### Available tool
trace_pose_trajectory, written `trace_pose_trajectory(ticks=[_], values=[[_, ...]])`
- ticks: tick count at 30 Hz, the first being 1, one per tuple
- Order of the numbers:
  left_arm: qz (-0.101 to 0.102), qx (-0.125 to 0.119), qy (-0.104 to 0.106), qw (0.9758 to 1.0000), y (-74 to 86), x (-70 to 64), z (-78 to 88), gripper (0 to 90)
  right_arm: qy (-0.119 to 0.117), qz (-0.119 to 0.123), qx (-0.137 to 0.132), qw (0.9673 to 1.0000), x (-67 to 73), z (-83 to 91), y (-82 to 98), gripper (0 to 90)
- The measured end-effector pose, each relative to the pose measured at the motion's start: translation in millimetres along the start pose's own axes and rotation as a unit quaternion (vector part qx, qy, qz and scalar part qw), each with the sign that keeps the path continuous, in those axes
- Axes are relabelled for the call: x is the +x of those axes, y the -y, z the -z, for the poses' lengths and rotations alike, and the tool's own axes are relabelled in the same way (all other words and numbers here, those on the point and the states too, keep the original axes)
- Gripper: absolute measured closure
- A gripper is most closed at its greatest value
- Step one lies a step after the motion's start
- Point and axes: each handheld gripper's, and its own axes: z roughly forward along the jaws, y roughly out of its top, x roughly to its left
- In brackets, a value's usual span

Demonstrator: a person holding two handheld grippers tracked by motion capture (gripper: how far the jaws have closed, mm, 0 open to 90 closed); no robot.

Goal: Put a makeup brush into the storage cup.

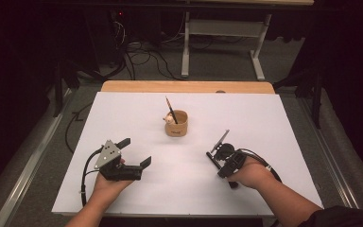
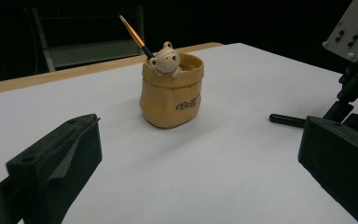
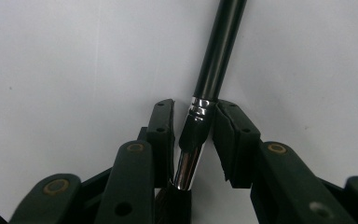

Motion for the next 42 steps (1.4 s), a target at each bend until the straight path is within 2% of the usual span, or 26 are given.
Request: trace_pose_trajectory(ticks=[10, 11, 12, 16, 23, 25, 26, 28, 31, 32, 33, 34, 35, 36, 42], values=[[-0.003, 0.002, 0.0, 1.0, 0.3, -1.3, -0.9, 0.0, 0.005, 0.004, 0.01, 0.9999, -2.2, -0.4, -0.6, 72.2], [-0.003, 0.002, 0.0, 1.0, 0.4, -1.6, -1.1, 0.0, 0.006, -0.027, 0.021, 0.9994, 1.1, -0.2, -1.3, 72.4], [-0.003, 0.002, 0.0, 1.0, 0.4, -1.6, -1.1, 0.0, 0.005, -0.005, 0.016, 0.9999, -2.0, -1.7, -1.7, 72.5], [-0.006, 0.006, 0.001, 1.0, 0.6, -3.1, -2.2, 0.0, -0.001, -0.02, 0.019, 0.9996, -3.2, -3.1, -4.2, 74.0], [-0.006, 0.005, 0.0, 1.0, 0.5, -2.9, -1.8, 0.0, 0.002, -0.022, 0.021, 0.9995, -4.2, -2.8, -4.9, 79.7], [-0.005, 0.004, -0.002, 1.0, 0.5, -2.1, -1.3, 0.0, -0.001, -0.015, 0.019, 0.9997, -5.3, -3.0, -5.5, 80.0], [-0.005, 0.003, -0.002, 1.0, 0.4, -1.9, -1.0, 0.0, 0.004, -0.001, 0.018, 0.9998, -6.2, -3.0, -5.2, 80.0], [-0.006, 0.004, -0.002, 1.0, 0.5, -2.0, -1.1, 0.0, 0.004, -0.008, 0.02, 0.9998, -5.0, -2.4, -5.4, 80.1], [-0.007, 0.004, -0.002, 1.0, 0.5, -2.2, -1.1, 0.0, 0.005, -0.007, 0.02, 0.9998, -4.8, -2.0, -5.3, 80.1], [-0.007, 0.004, -0.002, 1.0, 0.5, -2.3, -1.1, 0.0, 0.004, 0.005, 0.017, 0.9998, -6.4, -2.1, -4.9, 80.2], [-0.008, 0.004, -0.003, 1.0, 0.5, -2.4, -0.9, 0.0, 0.003, 0.003, 0.017, 0.9998, -6.0, -1.8, -4.9, 80.2], [-0.009, 0.004, -0.003, 0.9999, 0.5, -2.3, -0.7, 0.0, 0.002, -0.021, 0.024, 0.9995, -2.5, 0.3, -5.4, 80.2], [-0.009, 0.004, -0.003, 0.9999, 0.5, -2.3, -0.7, 0.0, 0.002, -0.021, 0.024, 0.9995, -2.5, 0.3, -5.4, 80.2], [-0.009, 0.004, -0.004, 0.9999, 0.5, -2.1, -0.6, 0.0, 0.001, 0.003, 0.012, 0.9999, -5.6, 0.3, -6.2, 80.2], [-0.002, 0.0, -0.003, 1.0, -0.4, -1.9, -1.1, 0.0, 0.0, 0.011, 0.001, 0.9999, -6.0, 9.6, -9.6, 80.2]])
